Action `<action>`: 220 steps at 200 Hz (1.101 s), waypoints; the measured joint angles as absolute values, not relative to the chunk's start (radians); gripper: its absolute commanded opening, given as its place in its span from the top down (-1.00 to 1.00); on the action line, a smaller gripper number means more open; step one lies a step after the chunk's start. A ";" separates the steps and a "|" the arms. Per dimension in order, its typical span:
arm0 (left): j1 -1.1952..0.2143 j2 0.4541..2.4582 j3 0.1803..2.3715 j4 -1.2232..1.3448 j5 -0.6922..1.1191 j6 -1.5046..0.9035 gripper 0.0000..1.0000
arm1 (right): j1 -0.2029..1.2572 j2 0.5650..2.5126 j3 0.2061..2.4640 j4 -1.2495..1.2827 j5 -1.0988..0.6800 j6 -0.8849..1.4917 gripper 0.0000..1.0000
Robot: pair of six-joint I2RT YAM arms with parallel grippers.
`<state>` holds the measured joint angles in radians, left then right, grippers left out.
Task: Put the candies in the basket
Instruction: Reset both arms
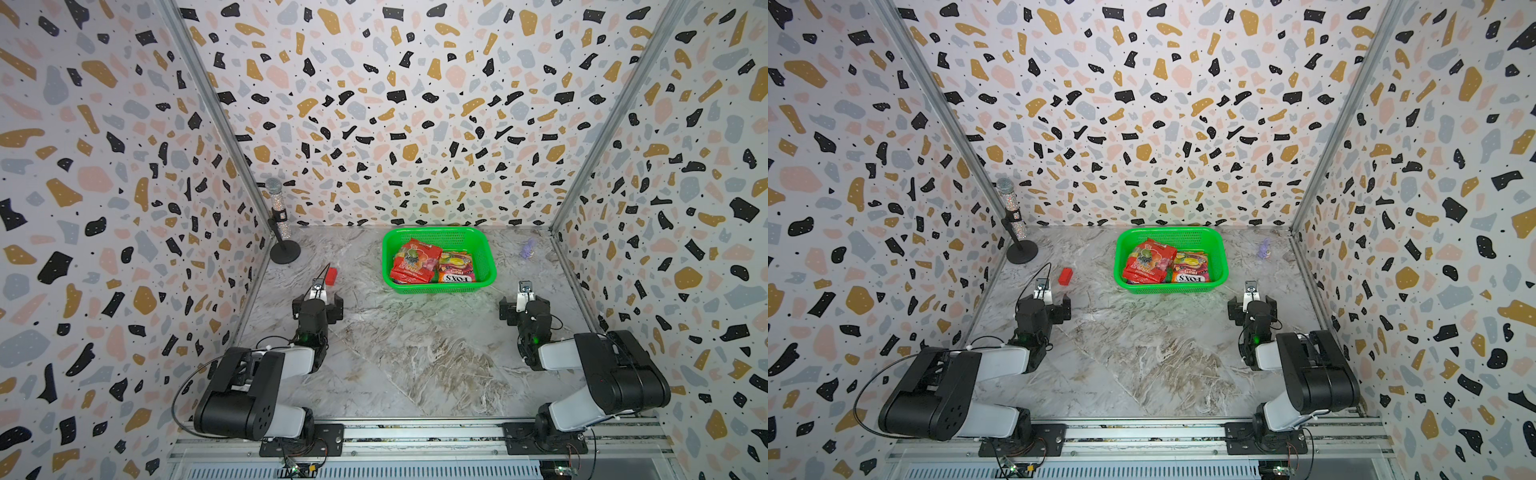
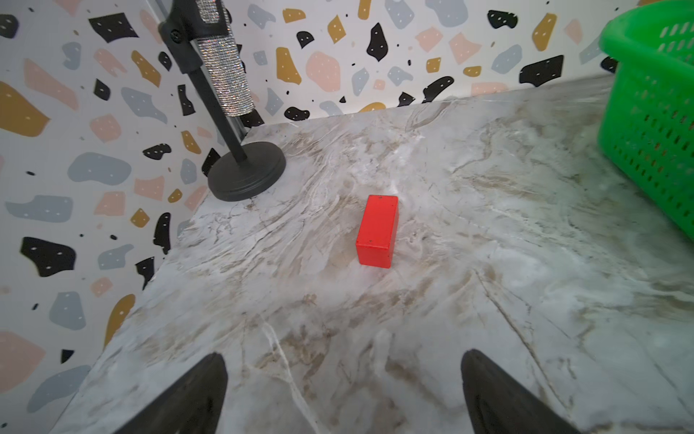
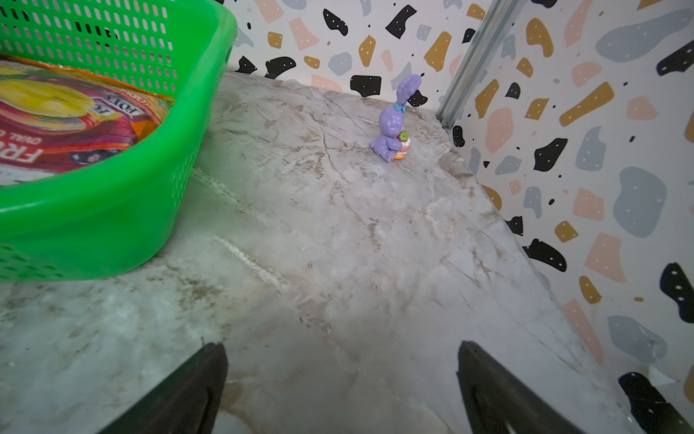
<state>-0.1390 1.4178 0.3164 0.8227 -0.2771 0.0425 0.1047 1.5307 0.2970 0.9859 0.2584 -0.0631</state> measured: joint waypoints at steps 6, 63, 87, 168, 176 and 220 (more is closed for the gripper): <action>-0.139 1.418 0.316 0.817 -0.269 0.040 -1.00 | 0.105 1.531 0.297 0.986 0.258 -0.063 -1.00; -0.139 1.418 0.316 0.785 -0.242 0.035 -1.00 | 0.105 1.531 0.297 0.986 0.258 -0.063 -1.00; -0.139 1.418 0.316 0.785 -0.240 0.033 -1.00 | 0.105 1.531 0.297 0.985 0.258 -0.063 -1.00; -0.139 1.418 0.316 0.785 -0.240 0.033 -1.00 | 0.105 1.531 0.297 0.979 0.258 -0.063 -1.00; -0.139 1.418 0.316 0.785 -0.240 0.033 -1.00 | 0.105 1.531 0.297 0.978 0.258 -0.063 -1.00; -0.139 1.418 0.316 0.785 -0.240 0.033 -1.00 | 0.105 1.531 0.297 0.979 0.258 -0.063 -1.00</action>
